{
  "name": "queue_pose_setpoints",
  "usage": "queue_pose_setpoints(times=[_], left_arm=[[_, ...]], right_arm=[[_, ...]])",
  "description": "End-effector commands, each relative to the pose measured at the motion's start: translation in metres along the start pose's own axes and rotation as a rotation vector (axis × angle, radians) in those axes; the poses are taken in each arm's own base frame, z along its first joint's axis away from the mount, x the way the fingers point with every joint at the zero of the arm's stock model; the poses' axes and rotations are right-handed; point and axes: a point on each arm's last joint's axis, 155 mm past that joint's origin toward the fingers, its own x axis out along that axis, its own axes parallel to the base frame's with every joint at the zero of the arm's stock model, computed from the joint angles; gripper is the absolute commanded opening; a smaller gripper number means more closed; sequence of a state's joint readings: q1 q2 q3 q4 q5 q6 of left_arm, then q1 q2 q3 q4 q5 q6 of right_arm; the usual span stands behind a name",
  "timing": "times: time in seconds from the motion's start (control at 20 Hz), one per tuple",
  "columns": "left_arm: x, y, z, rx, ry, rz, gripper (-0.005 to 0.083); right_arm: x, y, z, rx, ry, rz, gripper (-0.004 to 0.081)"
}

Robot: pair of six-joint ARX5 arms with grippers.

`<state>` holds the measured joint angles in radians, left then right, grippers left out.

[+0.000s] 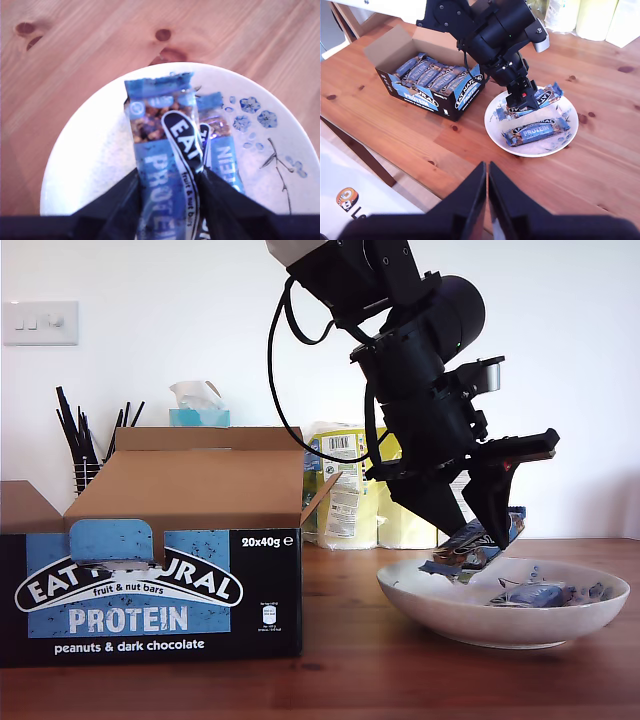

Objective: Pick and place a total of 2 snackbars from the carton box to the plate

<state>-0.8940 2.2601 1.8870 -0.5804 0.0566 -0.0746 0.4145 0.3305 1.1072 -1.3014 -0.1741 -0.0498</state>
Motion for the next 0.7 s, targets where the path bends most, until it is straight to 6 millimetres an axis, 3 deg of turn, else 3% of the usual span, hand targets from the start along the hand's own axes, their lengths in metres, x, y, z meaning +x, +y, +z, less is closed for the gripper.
queue_pose_setpoints(times=[0.0, 0.15, 0.35, 0.5, 0.65], left_arm=[[0.016, 0.004, -0.012, 0.0, 0.035, 0.013, 0.0277], [0.016, 0.005, -0.011, 0.005, 0.029, 0.032, 0.0374], [0.016, 0.006, -0.011, 0.006, 0.03, 0.035, 0.0371], [0.011, 0.0, -0.004, 0.011, 0.009, 0.021, 0.0222], [-0.01, -0.018, 0.006, 0.015, 0.0, -0.057, 0.0045]], right_arm=[[-0.002, 0.001, 0.004, -0.009, -0.018, 0.005, -0.0013], [-0.002, 0.001, 0.004, -0.01, -0.018, 0.005, -0.0013], [-0.002, 0.001, 0.005, -0.017, -0.02, 0.004, -0.0013], [-0.002, 0.0, 0.009, -0.02, -0.037, 0.001, -0.0013], [-0.002, -0.007, 0.011, -0.02, -0.039, -0.038, -0.0013]])
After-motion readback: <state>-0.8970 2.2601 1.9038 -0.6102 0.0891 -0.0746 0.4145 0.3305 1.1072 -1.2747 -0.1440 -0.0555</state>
